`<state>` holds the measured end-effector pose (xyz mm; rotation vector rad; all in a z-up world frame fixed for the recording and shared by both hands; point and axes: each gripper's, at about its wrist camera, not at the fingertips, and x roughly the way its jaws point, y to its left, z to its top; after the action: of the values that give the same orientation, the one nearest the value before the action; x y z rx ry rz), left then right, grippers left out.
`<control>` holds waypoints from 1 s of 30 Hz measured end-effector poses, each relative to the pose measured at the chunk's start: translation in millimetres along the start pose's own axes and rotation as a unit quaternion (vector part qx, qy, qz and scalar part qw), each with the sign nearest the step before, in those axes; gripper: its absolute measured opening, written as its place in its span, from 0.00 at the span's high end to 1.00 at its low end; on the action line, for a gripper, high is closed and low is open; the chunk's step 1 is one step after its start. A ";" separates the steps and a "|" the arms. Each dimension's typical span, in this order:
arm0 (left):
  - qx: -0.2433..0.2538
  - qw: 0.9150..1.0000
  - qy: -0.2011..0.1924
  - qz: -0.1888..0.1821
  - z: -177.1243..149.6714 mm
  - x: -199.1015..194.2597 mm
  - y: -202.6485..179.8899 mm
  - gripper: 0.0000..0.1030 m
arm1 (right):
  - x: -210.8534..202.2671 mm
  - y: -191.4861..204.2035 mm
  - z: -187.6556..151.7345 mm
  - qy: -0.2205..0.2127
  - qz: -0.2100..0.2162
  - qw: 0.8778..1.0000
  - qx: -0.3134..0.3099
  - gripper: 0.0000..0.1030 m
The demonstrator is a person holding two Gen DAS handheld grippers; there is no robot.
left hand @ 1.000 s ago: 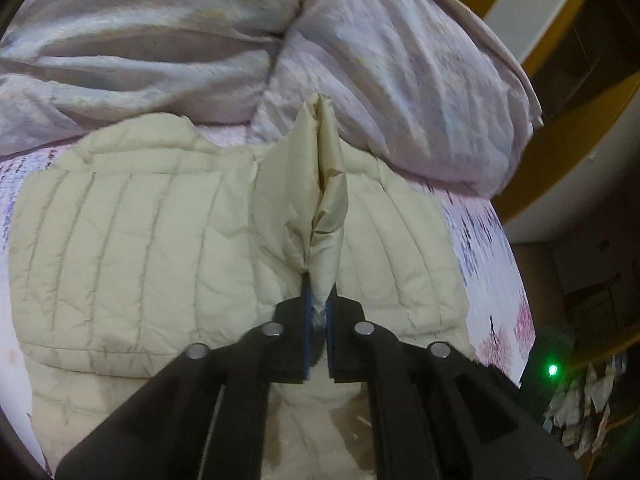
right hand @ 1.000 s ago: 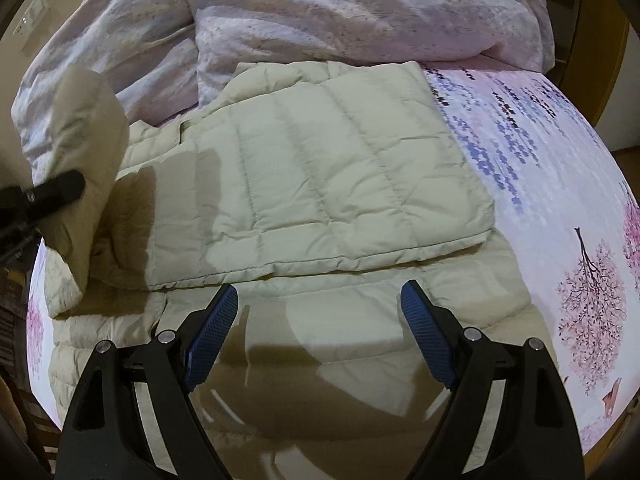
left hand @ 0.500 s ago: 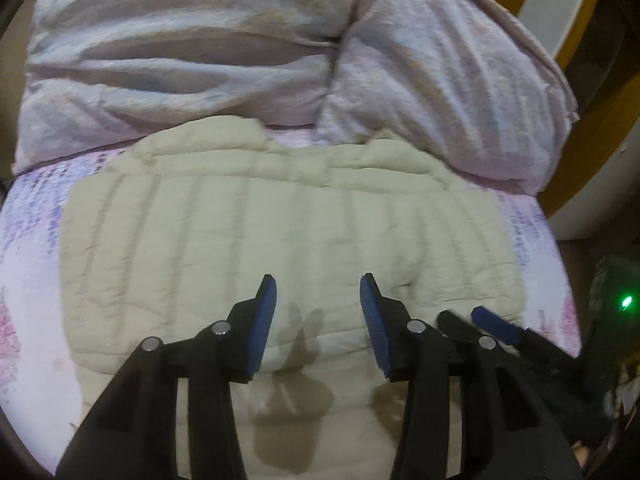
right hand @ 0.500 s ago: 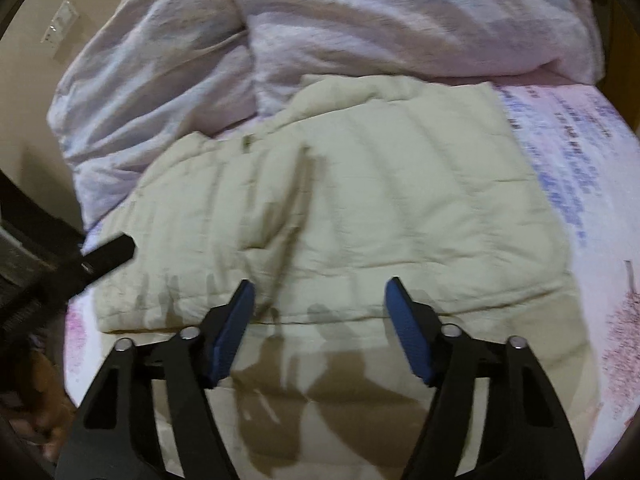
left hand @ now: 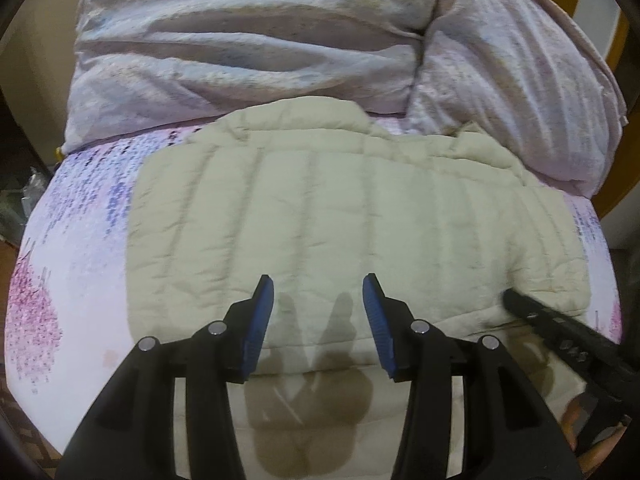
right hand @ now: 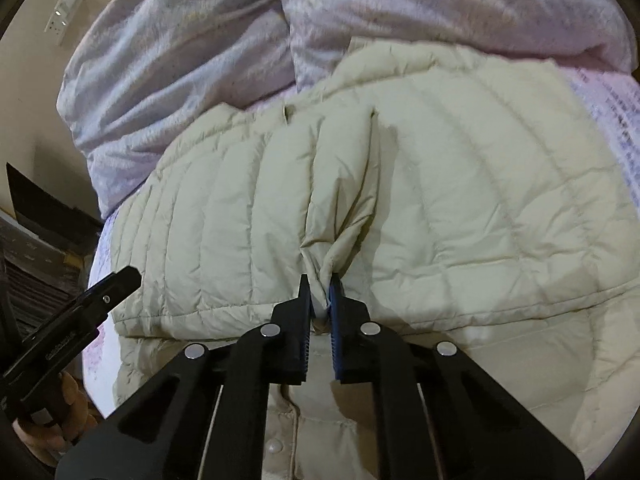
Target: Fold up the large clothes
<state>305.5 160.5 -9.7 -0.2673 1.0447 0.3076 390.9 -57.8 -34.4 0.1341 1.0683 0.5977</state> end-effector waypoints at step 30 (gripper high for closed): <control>-0.063 0.998 0.019 0.010 -23.5 8.7 79.0 0.39 | -17.7 -25.7 -4.3 -0.004 -0.027 0.999 0.031 0.23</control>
<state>261.3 226.3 -34.1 -0.3782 1.0678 0.3887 391.3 -89.2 -32.5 0.1619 1.0792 0.5151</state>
